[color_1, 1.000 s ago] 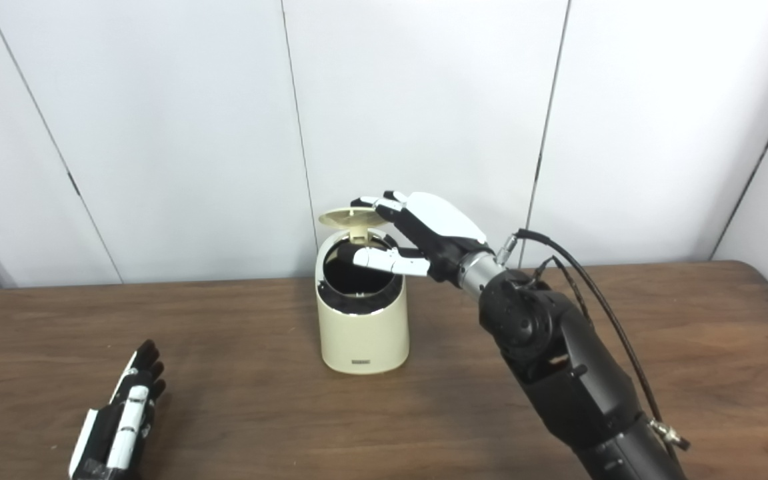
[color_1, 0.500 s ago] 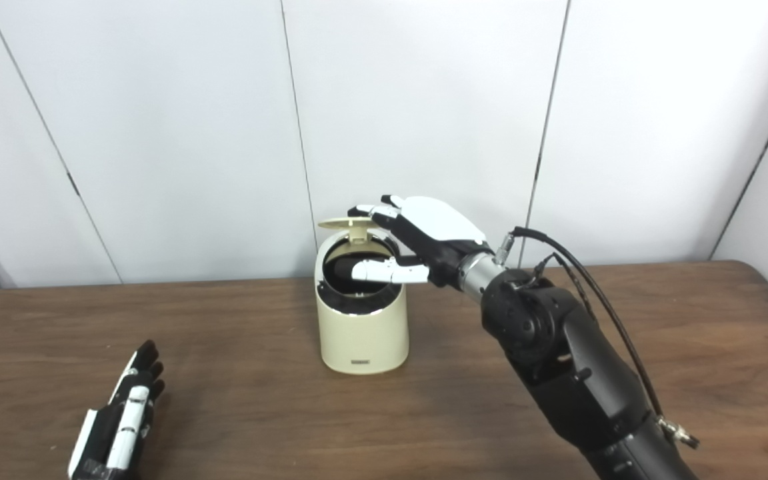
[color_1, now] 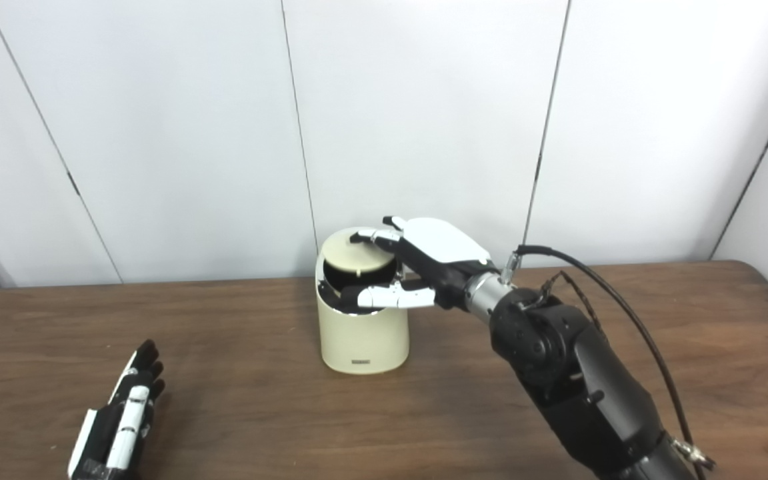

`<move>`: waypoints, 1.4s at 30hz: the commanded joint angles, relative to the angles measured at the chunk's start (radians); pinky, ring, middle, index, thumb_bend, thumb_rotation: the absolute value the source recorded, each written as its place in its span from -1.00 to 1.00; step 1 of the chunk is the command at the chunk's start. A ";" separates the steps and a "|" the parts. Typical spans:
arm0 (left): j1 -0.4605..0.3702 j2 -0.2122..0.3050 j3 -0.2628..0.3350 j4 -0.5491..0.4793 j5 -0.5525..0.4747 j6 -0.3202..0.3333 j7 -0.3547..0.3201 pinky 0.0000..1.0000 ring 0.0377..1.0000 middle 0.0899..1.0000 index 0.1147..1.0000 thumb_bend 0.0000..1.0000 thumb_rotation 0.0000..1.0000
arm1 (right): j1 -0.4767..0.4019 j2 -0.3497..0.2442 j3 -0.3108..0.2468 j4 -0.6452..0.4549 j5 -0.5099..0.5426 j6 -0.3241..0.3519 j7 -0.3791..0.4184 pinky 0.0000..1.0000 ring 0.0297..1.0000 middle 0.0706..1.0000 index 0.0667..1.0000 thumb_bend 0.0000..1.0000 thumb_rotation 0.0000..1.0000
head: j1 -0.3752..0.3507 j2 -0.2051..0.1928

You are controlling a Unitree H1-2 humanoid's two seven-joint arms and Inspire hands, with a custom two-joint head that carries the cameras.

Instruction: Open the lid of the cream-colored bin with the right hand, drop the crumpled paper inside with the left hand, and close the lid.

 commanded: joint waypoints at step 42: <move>0.051 -0.039 -0.008 0.033 -0.005 -0.027 0.014 1.00 1.00 0.99 0.95 -0.07 0.58 | 0.078 -0.024 0.010 -0.057 -0.102 -0.134 -0.026 0.92 1.00 0.94 0.73 0.23 1.00 | 0.018 0.031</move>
